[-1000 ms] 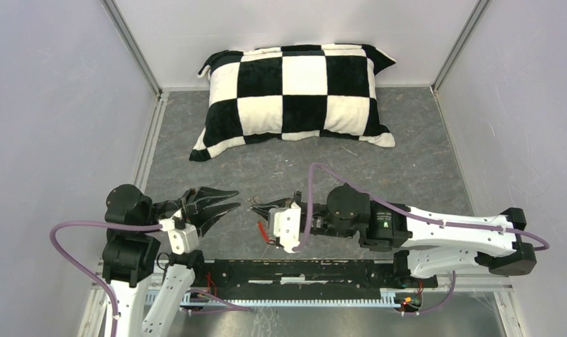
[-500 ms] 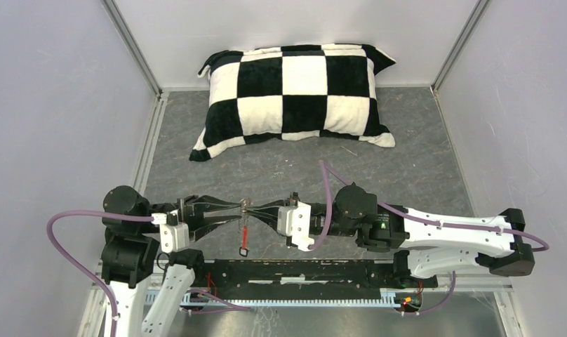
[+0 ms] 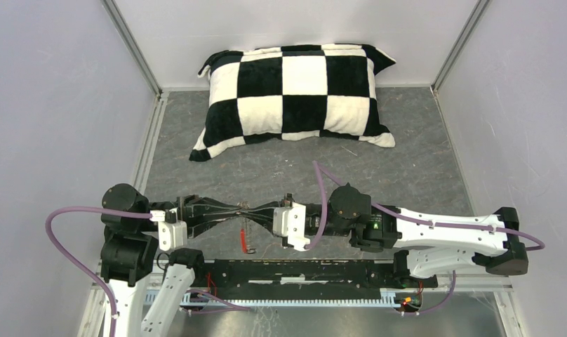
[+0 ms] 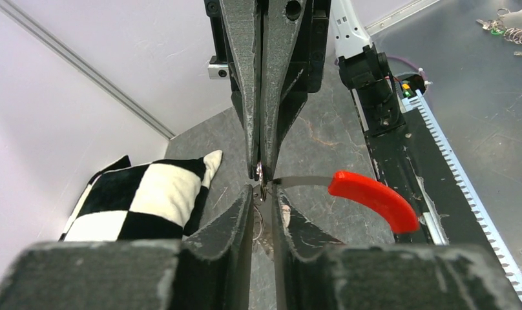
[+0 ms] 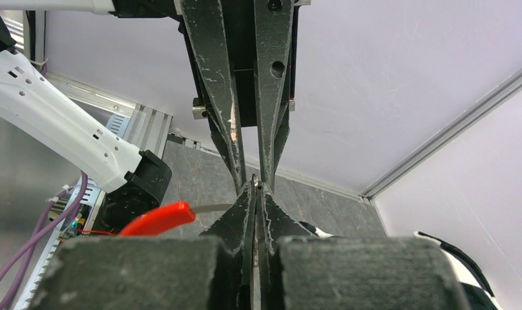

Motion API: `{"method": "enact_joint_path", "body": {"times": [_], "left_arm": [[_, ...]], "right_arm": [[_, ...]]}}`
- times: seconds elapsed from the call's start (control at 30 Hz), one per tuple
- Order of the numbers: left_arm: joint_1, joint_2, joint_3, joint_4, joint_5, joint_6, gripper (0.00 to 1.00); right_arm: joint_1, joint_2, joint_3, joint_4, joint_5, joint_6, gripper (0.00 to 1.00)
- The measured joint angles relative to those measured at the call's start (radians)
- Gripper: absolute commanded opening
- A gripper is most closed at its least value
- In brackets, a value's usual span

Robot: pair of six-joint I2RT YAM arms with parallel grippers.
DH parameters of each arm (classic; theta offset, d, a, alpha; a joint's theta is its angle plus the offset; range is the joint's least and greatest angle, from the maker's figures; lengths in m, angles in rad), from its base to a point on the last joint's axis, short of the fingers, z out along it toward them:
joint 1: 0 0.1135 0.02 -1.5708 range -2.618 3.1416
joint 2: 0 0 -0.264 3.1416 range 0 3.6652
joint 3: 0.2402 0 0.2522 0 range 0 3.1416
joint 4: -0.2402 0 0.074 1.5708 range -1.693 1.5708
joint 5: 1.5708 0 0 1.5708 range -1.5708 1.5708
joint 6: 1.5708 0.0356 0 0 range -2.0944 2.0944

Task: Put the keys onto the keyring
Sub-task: Adjust the keyring.

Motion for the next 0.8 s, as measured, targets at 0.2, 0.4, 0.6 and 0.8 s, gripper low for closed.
{"method": "enact_joint_path", "body": {"times": [0.2, 0.4, 0.6, 0.8], "left_arm": [[0.000, 0.000, 0.000, 0.000, -0.003, 0.000, 0.16], [0.000, 0.000, 0.000, 0.000, -0.005, 0.000, 0.07], [0.000, -0.019, -0.011, 0.000, -0.029, 0.020, 0.02], [-0.003, -0.056, -0.030, -0.002, -0.056, 0.163, 0.02]], "right_arm": [[0.000, 0.000, -0.023, 0.042, -0.008, 0.016, 0.00], [0.000, 0.000, -0.051, 0.103, -0.010, 0.037, 0.00], [-0.002, -0.002, -0.078, 0.148, -0.020, 0.051, 0.00], [-0.005, -0.002, -0.083, 0.152, -0.030, 0.056, 0.24]]}}
